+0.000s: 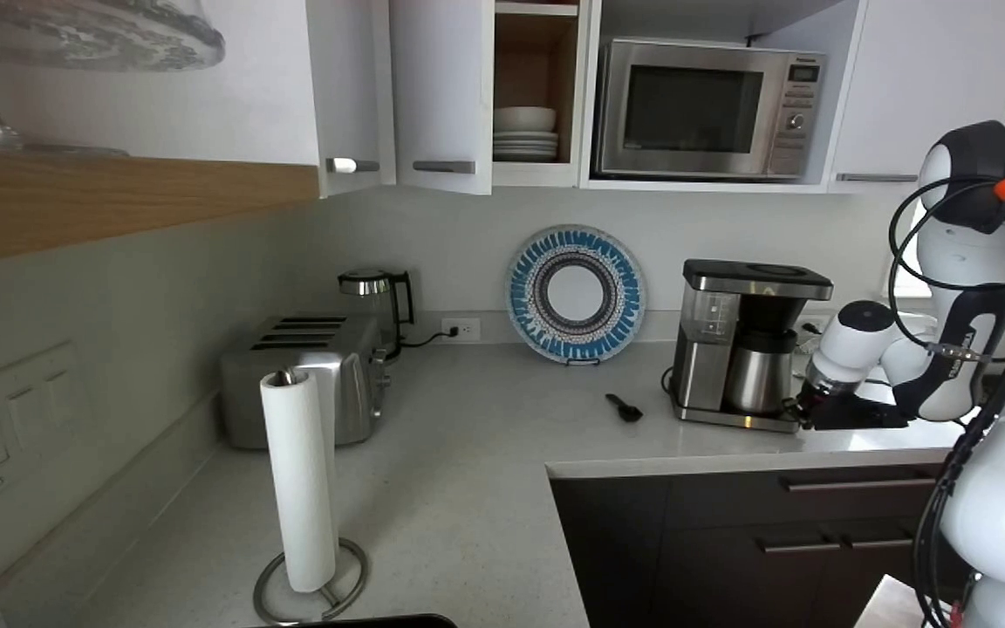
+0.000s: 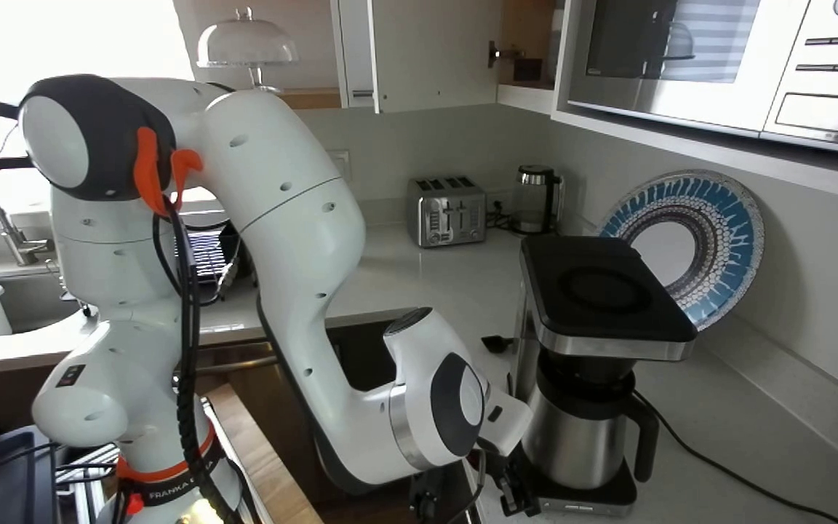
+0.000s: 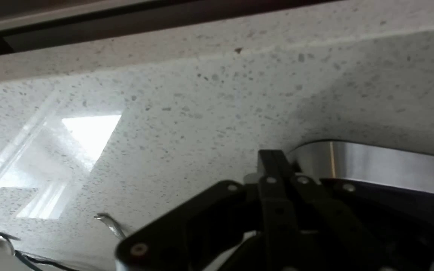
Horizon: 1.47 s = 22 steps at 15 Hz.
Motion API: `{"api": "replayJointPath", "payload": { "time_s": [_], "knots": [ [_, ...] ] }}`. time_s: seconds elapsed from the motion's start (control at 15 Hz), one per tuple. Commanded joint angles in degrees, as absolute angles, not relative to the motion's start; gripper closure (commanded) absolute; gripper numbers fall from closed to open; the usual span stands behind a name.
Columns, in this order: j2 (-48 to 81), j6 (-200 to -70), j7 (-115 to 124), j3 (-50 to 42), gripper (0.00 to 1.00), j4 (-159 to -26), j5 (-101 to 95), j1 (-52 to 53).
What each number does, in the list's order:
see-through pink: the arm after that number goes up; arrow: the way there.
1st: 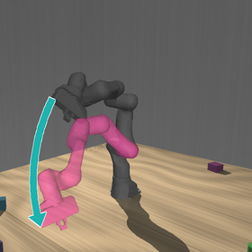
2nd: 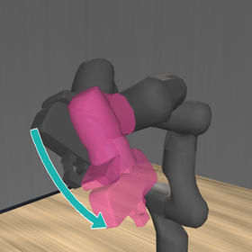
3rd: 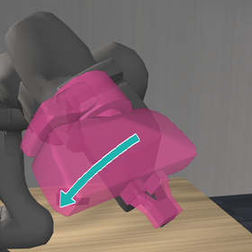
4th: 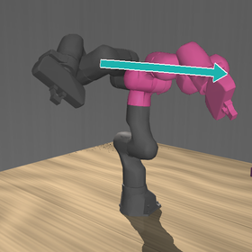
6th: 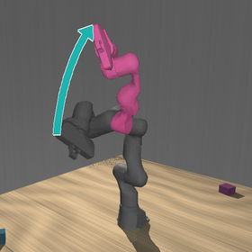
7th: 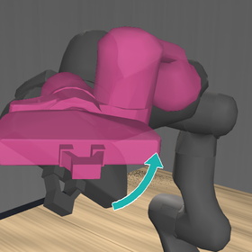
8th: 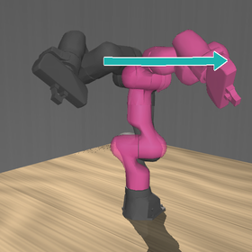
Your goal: Rotate the coffee maker clockwise once
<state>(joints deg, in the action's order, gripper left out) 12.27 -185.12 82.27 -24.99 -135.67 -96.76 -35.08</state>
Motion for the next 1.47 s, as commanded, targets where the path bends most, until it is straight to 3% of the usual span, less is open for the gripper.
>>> {"api": "replayJointPath", "payload": {
  "time_s": [0.0,1.4],
  "knots": [
    [12.1,-191.7,83.9,-22.6,1.00,-135.4,-96.8,-34.5],
    [8.6,-189.2,84.1,-19.0,1.00,-138.1,-95.2,-31.7]
  ]
}}
